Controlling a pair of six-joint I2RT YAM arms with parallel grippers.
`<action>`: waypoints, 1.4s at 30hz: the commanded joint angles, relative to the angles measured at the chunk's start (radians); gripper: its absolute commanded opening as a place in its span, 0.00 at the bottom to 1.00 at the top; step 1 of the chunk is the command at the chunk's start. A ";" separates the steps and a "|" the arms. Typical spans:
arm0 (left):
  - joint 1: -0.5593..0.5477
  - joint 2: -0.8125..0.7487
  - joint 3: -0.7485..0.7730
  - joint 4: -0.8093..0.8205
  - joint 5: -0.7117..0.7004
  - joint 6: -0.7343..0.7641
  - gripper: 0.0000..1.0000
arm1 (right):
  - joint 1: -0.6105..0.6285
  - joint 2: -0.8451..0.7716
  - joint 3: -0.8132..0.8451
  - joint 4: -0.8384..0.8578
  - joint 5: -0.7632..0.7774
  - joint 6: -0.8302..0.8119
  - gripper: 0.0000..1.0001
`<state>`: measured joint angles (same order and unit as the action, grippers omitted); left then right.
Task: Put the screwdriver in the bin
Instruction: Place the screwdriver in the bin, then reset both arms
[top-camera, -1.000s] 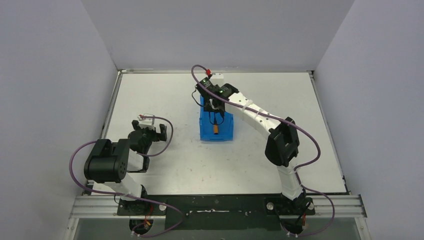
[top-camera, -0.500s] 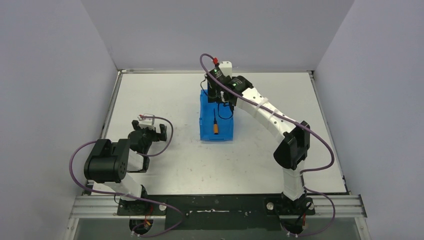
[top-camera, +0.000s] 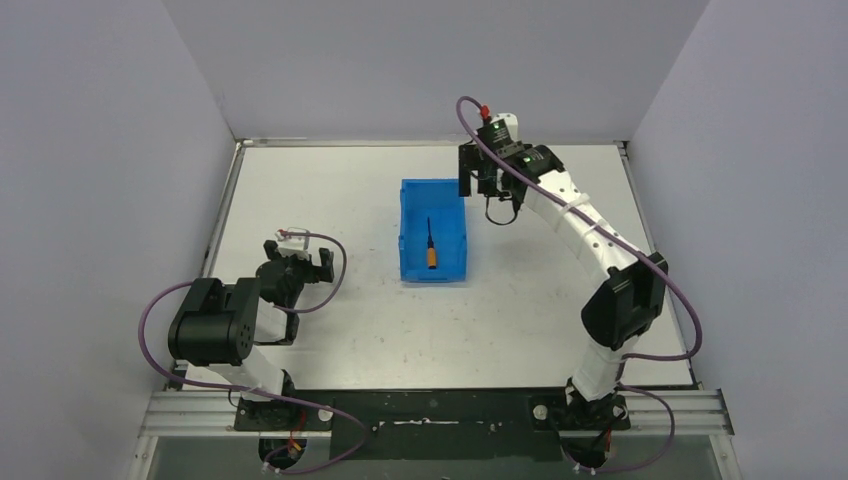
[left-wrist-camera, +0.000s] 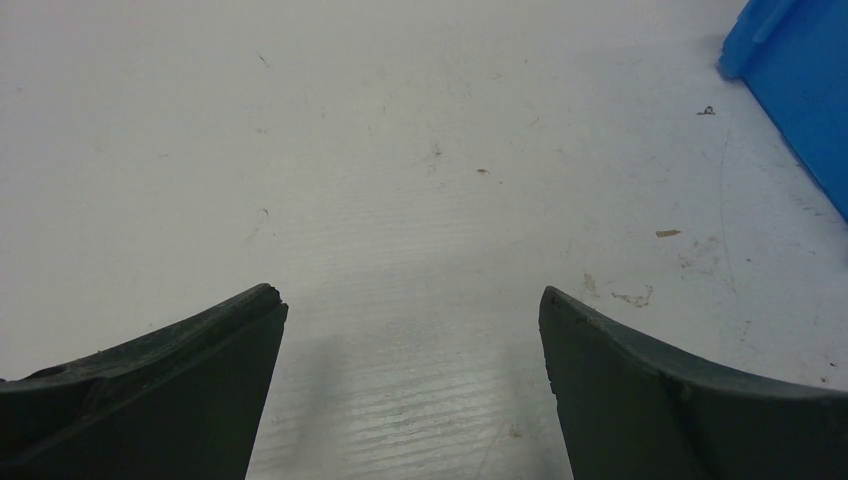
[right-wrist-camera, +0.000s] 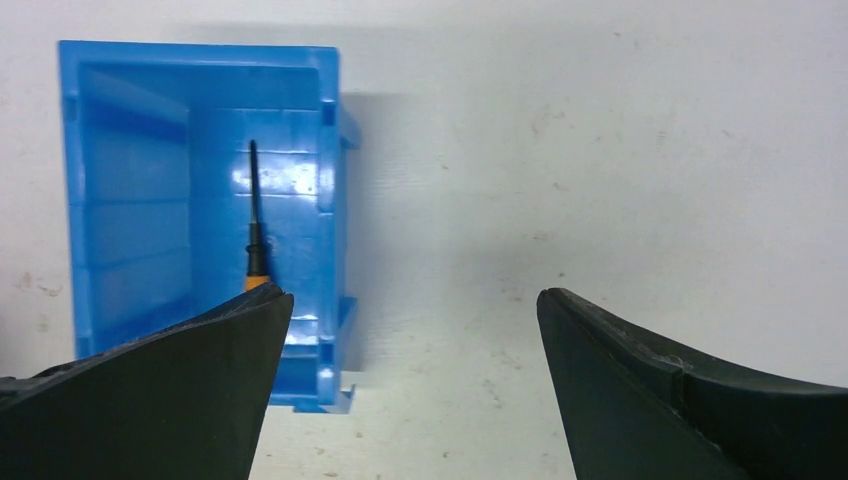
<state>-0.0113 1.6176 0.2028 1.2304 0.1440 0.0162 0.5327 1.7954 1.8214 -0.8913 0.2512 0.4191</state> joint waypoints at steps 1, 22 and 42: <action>0.006 0.002 0.018 0.062 0.019 0.005 0.97 | -0.107 -0.104 -0.063 0.051 -0.084 -0.104 1.00; 0.007 0.004 0.020 0.066 0.026 0.000 0.97 | -0.531 -0.316 -0.364 0.196 -0.315 -0.324 1.00; 0.007 0.004 0.020 0.067 0.025 -0.001 0.97 | -0.531 -0.406 -0.453 0.264 -0.344 -0.350 1.00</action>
<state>-0.0113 1.6180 0.2028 1.2312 0.1547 0.0151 0.0013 1.4296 1.3880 -0.6846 -0.0845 0.0849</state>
